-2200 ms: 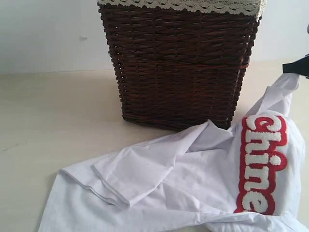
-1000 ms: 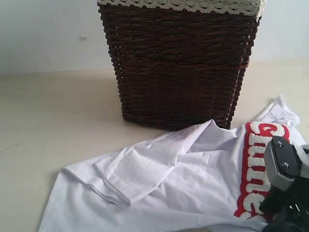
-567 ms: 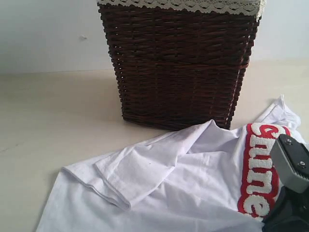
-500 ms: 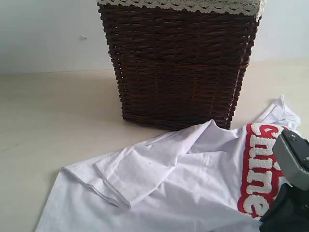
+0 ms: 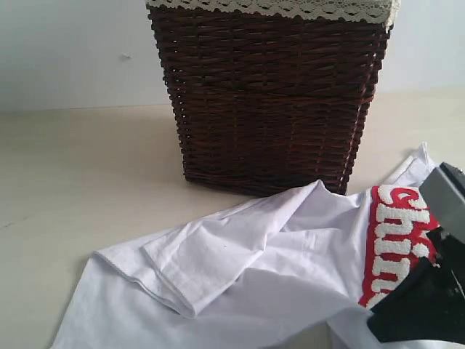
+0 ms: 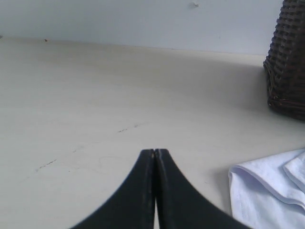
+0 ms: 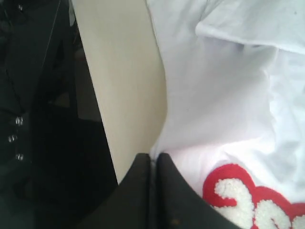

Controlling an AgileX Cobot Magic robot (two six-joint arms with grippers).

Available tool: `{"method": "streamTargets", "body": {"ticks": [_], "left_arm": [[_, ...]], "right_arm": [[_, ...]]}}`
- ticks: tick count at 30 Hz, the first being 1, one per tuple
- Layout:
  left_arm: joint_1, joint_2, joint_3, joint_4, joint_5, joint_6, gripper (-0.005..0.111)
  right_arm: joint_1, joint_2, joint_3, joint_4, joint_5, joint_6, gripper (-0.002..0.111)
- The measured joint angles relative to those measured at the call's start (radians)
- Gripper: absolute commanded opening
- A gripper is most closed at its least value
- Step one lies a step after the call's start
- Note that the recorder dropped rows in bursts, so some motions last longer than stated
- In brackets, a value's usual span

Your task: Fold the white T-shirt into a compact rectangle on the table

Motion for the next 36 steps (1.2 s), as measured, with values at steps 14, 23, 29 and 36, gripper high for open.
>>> {"method": "streamTargets", "body": {"ticks": [14, 23, 29, 36], "left_arm": [[0.0, 0.0, 0.0, 0.0, 0.0, 0.0, 0.0], [0.0, 0.0, 0.0, 0.0, 0.0, 0.0, 0.0], [0.0, 0.0, 0.0, 0.0, 0.0, 0.0, 0.0], [0.0, 0.0, 0.0, 0.0, 0.0, 0.0, 0.0]], "right_arm": [[0.306, -0.267, 0.001, 0.227, -0.059, 0.036, 0.012], [0.37, -0.241, 0.001, 0.147, -0.318, 0.104, 0.059], [0.311, -0.171, 0.001, -0.359, -0.493, 0.372, 0.026], [0.214, 0.08, 0.002, -0.445, -0.805, 0.506, 0.0]]}}
